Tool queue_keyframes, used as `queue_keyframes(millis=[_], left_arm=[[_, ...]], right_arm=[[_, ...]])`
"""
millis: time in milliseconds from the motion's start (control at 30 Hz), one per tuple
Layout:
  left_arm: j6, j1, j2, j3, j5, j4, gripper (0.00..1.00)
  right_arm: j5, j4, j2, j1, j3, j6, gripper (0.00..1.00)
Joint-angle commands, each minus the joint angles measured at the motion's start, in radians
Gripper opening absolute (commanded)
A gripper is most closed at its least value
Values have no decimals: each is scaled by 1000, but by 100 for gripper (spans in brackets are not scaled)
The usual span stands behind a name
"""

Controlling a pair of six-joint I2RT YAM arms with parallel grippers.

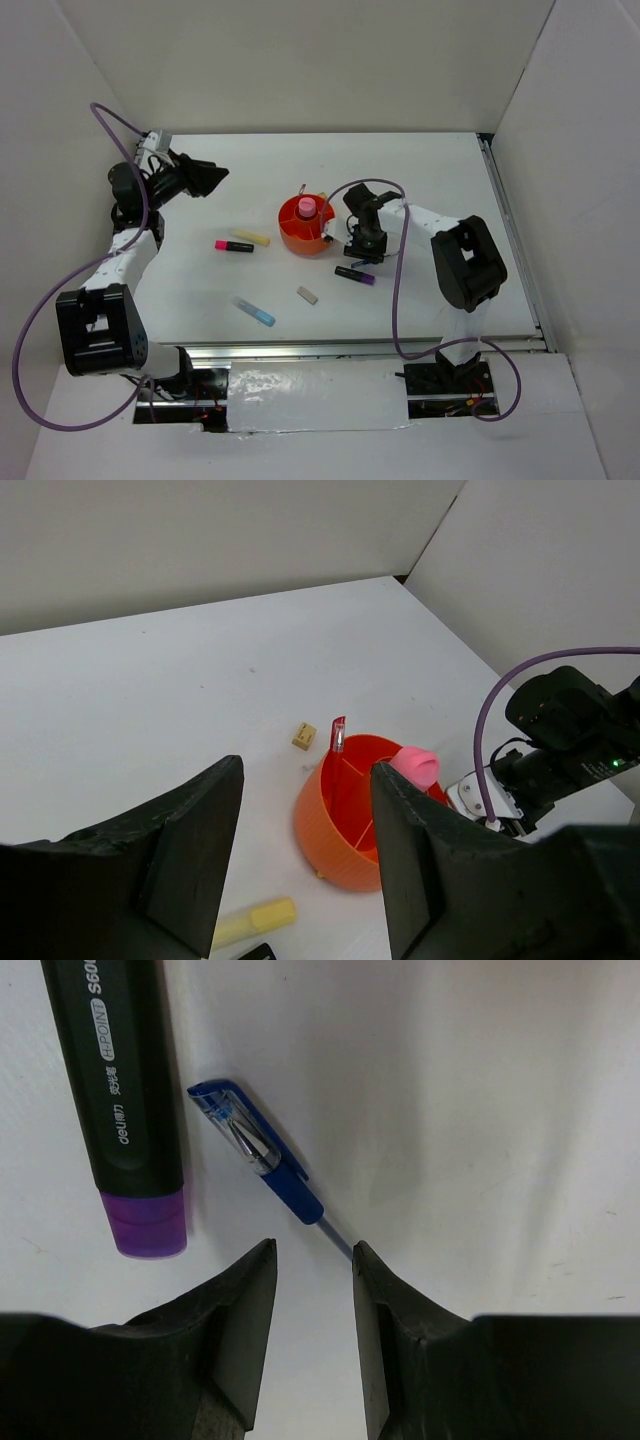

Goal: Sort the stationery into containers
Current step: Pick up the pen from the center of the board.

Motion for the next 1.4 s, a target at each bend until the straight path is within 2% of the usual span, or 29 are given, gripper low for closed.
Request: queue_keyframes(millis=[0,400,600,833,1133,1233,1267,1367], left_arm=[[-8,7,-41,-9,22,48,66],[10,13,-65,-13,10,30,66],[4,20,-65,-16,11,36,66],[-17,18,-59,-16,10,56,66],[-5,20,-67,-26,11,44,66],[4,18,-70,-29,5,33,66],[7,20,-70,-29,5,27,66],[15,23,-73,-30,4,15,67]], right_arm=[[-15,40,-26,-18,-17,-27,43],[-24,60,40,-56,-13,-47,43],[-33,38,31,-81,-23,-59,36],[-35,-51,40,-110,-20,-47,17],[48,-138,37,-177,-16,-9,11],[72,-167,71,-187,10,42,20],[88,-169,83,-187,21,54,34],[73,-190,91,-187,68,103,57]])
